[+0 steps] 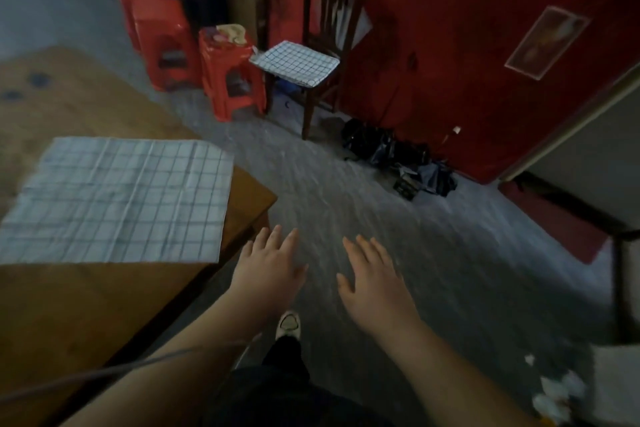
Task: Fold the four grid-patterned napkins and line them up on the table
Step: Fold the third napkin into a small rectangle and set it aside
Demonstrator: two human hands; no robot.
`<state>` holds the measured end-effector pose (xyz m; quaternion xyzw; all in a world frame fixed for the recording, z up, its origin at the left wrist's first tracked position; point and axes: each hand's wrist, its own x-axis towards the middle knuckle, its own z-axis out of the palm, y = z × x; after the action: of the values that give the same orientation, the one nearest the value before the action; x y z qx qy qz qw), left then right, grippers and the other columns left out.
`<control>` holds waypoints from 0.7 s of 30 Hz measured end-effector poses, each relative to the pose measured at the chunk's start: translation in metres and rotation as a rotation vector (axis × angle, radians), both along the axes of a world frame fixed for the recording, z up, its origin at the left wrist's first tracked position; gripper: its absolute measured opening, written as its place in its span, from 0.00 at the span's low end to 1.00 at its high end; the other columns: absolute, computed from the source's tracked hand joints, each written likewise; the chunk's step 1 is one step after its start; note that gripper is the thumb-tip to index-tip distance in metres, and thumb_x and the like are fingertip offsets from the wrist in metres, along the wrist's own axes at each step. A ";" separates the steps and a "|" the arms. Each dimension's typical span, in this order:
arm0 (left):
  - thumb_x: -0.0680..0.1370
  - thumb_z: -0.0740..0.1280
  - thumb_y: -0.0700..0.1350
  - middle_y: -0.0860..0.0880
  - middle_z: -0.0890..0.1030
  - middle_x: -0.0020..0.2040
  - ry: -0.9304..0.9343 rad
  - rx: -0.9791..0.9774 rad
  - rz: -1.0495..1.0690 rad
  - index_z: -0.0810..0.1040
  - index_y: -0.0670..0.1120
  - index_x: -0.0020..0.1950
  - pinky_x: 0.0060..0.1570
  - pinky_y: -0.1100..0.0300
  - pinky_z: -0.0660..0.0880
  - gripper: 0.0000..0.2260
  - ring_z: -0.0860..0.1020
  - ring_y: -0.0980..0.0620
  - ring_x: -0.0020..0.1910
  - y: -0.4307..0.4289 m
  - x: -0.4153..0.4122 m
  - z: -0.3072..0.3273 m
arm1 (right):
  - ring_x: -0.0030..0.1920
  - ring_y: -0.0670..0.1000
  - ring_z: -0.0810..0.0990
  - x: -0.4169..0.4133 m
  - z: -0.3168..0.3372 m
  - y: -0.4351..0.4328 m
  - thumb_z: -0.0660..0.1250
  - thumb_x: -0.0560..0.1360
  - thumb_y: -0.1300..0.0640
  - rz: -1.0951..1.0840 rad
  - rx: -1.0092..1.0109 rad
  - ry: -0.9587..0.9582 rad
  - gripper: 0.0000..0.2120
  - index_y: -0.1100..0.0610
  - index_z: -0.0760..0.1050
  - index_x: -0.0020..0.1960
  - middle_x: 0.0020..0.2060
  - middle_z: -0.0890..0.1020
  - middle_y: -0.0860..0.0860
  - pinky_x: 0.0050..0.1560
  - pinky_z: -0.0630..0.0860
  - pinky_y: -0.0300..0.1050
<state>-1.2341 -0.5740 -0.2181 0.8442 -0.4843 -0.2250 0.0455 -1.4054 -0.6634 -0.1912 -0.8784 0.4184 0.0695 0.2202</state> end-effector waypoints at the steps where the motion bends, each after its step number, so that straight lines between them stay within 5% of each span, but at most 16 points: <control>1: 0.83 0.54 0.62 0.46 0.50 0.83 0.006 -0.006 0.011 0.46 0.54 0.82 0.79 0.43 0.49 0.32 0.47 0.44 0.82 -0.022 0.017 0.002 | 0.82 0.50 0.42 0.016 0.002 -0.023 0.54 0.84 0.43 0.014 -0.003 0.013 0.31 0.46 0.47 0.83 0.83 0.49 0.47 0.80 0.50 0.53; 13: 0.83 0.54 0.62 0.46 0.52 0.83 -0.044 -0.024 0.101 0.48 0.53 0.83 0.78 0.46 0.52 0.32 0.50 0.44 0.82 -0.222 0.142 0.025 | 0.82 0.50 0.44 0.159 0.014 -0.246 0.55 0.84 0.43 0.156 -0.017 -0.037 0.32 0.48 0.48 0.83 0.83 0.50 0.48 0.81 0.49 0.52; 21: 0.82 0.55 0.62 0.45 0.53 0.83 -0.076 -0.012 0.356 0.49 0.52 0.83 0.78 0.46 0.52 0.32 0.51 0.43 0.81 -0.356 0.211 0.008 | 0.82 0.50 0.43 0.255 -0.007 -0.410 0.54 0.84 0.43 0.432 0.000 -0.028 0.32 0.48 0.47 0.84 0.83 0.49 0.49 0.80 0.45 0.51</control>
<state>-1.0230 -0.9300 -0.2106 0.9243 -0.3298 -0.1784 0.0716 -1.1500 -1.0732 -0.1986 -0.9486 0.2172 0.1028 0.2060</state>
